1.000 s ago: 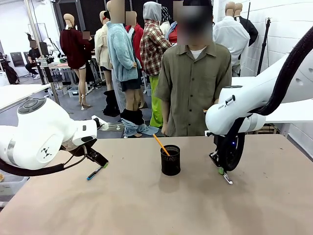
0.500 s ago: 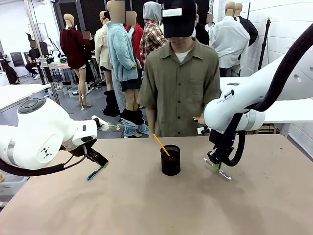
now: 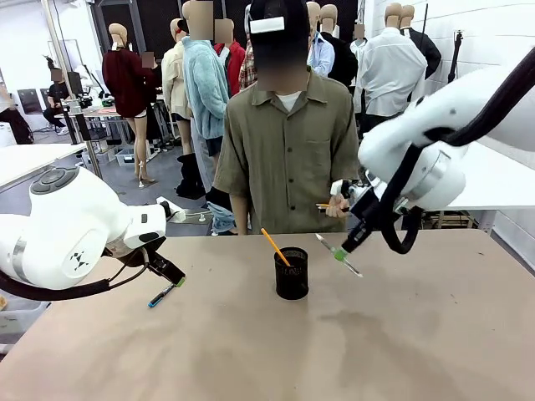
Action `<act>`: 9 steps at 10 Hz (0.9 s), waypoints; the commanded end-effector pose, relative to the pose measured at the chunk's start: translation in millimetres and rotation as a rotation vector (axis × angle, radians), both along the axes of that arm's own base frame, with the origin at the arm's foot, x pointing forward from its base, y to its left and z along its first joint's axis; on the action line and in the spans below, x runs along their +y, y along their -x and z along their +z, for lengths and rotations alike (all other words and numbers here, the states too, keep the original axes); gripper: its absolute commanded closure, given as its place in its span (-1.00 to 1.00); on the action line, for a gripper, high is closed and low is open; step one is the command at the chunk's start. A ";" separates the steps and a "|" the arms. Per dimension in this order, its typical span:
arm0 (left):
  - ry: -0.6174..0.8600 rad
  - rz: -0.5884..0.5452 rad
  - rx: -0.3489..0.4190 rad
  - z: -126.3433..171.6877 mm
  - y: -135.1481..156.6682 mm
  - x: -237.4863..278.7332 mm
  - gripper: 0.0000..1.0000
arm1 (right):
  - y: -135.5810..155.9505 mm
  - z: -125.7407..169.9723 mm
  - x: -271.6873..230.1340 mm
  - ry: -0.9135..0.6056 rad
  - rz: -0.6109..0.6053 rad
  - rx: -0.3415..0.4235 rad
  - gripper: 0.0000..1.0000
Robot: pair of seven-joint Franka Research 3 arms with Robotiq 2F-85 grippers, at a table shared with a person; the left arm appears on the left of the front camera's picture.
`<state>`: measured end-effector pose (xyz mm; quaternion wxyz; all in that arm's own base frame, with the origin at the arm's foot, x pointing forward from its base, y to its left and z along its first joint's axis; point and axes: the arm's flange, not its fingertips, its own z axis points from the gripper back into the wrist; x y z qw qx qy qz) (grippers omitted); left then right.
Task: Place the pens into the pen holder.
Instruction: Pick up a writing instrument from the table and place it into the Pen holder.
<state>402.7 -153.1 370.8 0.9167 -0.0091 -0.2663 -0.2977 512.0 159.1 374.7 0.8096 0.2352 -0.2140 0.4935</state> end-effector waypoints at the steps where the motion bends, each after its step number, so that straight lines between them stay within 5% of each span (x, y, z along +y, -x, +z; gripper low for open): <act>1: 0.004 0.004 -0.001 0.5 -0.4 2.0 -1.00 | 11.6 -18.9 -29.3 -0.229 0.228 -0.007 1.00; 7: 0.004 0.004 -0.001 0.5 -0.4 2.0 -1.00 | 4.6 -8.5 -13.8 -0.511 0.587 -0.144 1.00; 9: 0.004 0.004 -0.001 0.5 -0.4 2.0 -1.00 | -2.3 -11.5 -8.1 -0.568 0.583 -0.181 1.00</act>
